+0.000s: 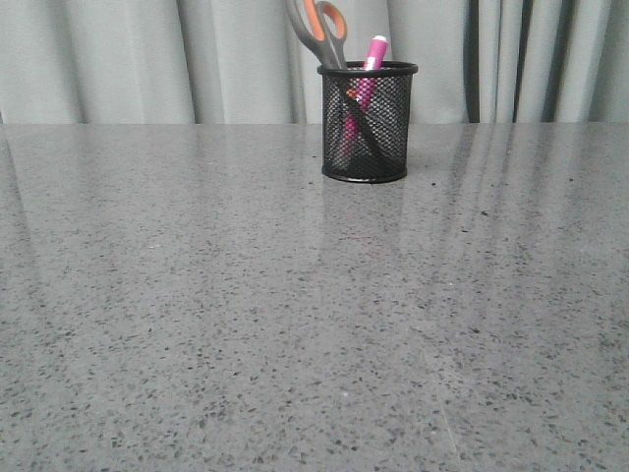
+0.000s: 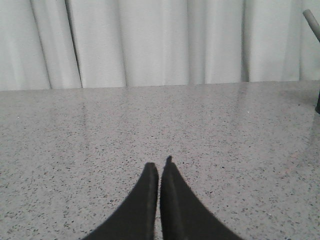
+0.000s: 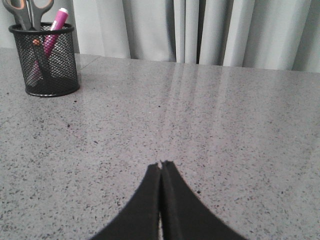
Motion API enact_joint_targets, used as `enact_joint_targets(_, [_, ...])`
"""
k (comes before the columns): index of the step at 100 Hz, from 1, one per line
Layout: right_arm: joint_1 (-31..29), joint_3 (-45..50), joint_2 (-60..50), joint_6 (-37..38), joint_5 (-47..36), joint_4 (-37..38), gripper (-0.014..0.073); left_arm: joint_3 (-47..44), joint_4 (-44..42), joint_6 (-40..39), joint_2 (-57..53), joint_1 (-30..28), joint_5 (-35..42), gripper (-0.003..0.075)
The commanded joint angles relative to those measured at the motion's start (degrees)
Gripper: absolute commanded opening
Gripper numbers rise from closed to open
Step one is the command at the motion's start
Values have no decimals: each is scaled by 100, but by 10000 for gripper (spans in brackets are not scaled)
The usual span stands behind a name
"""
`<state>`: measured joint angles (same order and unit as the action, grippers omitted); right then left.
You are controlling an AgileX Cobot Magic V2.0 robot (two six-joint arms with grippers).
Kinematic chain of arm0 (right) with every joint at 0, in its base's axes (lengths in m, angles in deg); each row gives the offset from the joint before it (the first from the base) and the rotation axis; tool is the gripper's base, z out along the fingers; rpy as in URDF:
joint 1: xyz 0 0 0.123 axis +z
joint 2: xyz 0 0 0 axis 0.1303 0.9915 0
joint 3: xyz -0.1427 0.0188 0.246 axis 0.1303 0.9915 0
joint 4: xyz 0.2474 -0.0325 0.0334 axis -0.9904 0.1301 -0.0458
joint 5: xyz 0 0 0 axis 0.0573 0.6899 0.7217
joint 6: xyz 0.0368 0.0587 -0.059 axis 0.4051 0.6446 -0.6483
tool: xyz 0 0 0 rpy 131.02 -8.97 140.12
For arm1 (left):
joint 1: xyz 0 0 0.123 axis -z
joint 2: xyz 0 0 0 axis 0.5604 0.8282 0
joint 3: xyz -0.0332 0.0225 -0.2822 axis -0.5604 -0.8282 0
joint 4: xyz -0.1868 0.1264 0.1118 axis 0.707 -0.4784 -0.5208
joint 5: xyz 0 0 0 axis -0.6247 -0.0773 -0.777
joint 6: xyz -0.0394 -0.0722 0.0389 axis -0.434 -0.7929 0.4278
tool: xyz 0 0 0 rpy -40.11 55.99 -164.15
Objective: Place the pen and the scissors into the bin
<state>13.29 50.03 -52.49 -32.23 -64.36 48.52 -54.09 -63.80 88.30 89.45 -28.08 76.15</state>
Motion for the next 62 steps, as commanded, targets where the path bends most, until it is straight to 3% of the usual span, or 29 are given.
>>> enact_joint_targets(1, [-40,84,-118,-3,-404,85,-70,-246,45,-34,-179,-15,439,-19])
enact_joint_targets(62, [-40,84,-118,-3,-444,85,-70,-246,45,-34,-179,-15,439,-19])
